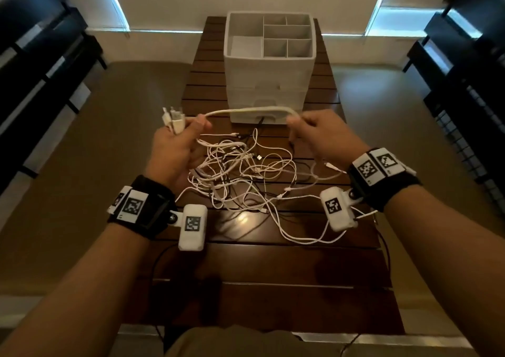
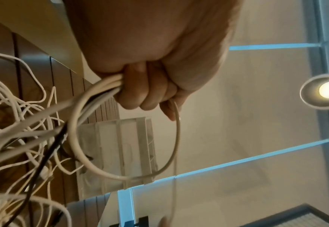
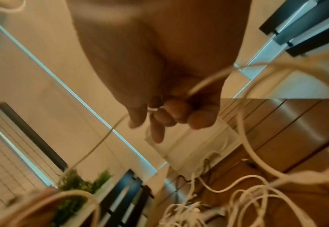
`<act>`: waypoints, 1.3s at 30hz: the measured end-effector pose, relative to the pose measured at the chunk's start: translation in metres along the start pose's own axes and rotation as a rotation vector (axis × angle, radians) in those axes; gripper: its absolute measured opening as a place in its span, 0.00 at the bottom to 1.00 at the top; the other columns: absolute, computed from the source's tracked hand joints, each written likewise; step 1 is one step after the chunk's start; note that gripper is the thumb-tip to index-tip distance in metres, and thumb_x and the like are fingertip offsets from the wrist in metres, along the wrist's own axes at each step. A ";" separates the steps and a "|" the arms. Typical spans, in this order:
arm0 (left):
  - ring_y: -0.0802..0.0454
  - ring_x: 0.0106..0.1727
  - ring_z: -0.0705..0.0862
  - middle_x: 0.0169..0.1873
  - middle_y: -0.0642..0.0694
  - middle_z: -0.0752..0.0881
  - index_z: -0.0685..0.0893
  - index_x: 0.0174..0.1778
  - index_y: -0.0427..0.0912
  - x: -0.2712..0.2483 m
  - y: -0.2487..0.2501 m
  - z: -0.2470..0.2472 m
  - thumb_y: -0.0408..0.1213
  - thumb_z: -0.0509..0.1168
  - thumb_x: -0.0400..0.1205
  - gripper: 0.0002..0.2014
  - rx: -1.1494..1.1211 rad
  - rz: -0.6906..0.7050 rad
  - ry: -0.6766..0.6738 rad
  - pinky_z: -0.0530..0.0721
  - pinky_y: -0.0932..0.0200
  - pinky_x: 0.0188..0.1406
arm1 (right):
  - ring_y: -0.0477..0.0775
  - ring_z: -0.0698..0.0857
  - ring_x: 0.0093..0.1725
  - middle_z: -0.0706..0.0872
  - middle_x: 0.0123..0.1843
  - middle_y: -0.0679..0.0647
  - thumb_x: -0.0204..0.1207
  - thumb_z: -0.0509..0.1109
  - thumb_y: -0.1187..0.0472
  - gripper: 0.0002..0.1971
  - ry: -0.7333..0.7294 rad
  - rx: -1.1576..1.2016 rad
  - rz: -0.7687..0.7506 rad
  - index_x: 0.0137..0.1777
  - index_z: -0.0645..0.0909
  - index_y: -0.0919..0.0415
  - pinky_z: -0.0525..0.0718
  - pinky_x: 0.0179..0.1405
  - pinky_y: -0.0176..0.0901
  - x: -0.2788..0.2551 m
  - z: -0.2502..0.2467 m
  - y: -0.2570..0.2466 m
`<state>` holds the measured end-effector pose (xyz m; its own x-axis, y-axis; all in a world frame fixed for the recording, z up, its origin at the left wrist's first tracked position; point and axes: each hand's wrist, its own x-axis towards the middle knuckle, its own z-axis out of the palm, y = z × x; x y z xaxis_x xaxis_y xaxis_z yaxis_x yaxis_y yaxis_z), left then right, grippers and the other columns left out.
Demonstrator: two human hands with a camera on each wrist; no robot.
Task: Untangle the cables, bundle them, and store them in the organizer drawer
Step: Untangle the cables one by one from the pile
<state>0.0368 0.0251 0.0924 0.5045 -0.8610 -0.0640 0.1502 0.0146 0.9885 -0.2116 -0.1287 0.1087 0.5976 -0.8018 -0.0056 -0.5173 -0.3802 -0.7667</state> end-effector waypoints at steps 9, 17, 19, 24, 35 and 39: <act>0.59 0.19 0.59 0.23 0.52 0.65 0.91 0.52 0.35 -0.001 -0.003 -0.015 0.39 0.68 0.90 0.11 0.227 -0.200 -0.206 0.55 0.63 0.17 | 0.42 0.89 0.43 0.91 0.41 0.46 0.89 0.65 0.44 0.18 0.113 -0.009 -0.090 0.49 0.91 0.52 0.86 0.47 0.42 0.002 0.006 0.019; 0.59 0.21 0.63 0.27 0.51 0.68 0.88 0.67 0.34 -0.002 0.006 -0.001 0.42 0.71 0.87 0.17 0.268 -0.161 -0.090 0.64 0.66 0.16 | 0.43 0.87 0.38 0.91 0.37 0.35 0.85 0.68 0.40 0.15 -0.342 -0.215 -0.082 0.51 0.94 0.44 0.87 0.50 0.51 -0.001 -0.001 -0.012; 0.58 0.21 0.61 0.26 0.51 0.65 0.89 0.62 0.36 -0.002 0.011 0.006 0.50 0.73 0.86 0.20 0.245 -0.078 -0.147 0.63 0.65 0.17 | 0.38 0.85 0.35 0.87 0.33 0.26 0.86 0.69 0.41 0.15 -0.416 -0.232 -0.104 0.52 0.94 0.45 0.82 0.42 0.37 -0.003 0.006 -0.016; 0.58 0.21 0.65 0.22 0.54 0.70 0.87 0.39 0.44 -0.009 0.014 0.026 0.54 0.69 0.87 0.18 0.303 0.058 -0.214 0.67 0.62 0.20 | 0.37 0.82 0.33 0.87 0.33 0.31 0.85 0.70 0.42 0.10 -0.471 -0.228 -0.169 0.48 0.93 0.38 0.74 0.35 0.28 -0.003 0.015 -0.027; 0.56 0.17 0.60 0.20 0.52 0.66 0.73 0.30 0.47 0.004 0.007 -0.012 0.46 0.66 0.90 0.21 -0.104 0.008 0.187 0.55 0.64 0.19 | 0.63 0.85 0.48 0.84 0.43 0.54 0.92 0.61 0.58 0.13 -0.152 -0.439 0.063 0.49 0.84 0.61 0.72 0.42 0.47 0.008 0.004 0.038; 0.55 0.16 0.59 0.19 0.51 0.64 0.73 0.30 0.46 -0.002 -0.001 -0.002 0.44 0.65 0.90 0.21 -0.064 -0.017 0.092 0.57 0.66 0.19 | 0.53 0.87 0.50 0.89 0.48 0.50 0.92 0.62 0.52 0.14 -0.115 -0.259 -0.009 0.54 0.87 0.59 0.83 0.51 0.49 0.008 0.010 0.027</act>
<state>0.0374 0.0275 0.0914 0.5769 -0.8112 -0.0957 0.2115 0.0352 0.9767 -0.2144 -0.1408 0.0819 0.6605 -0.7462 -0.0834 -0.6421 -0.5037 -0.5779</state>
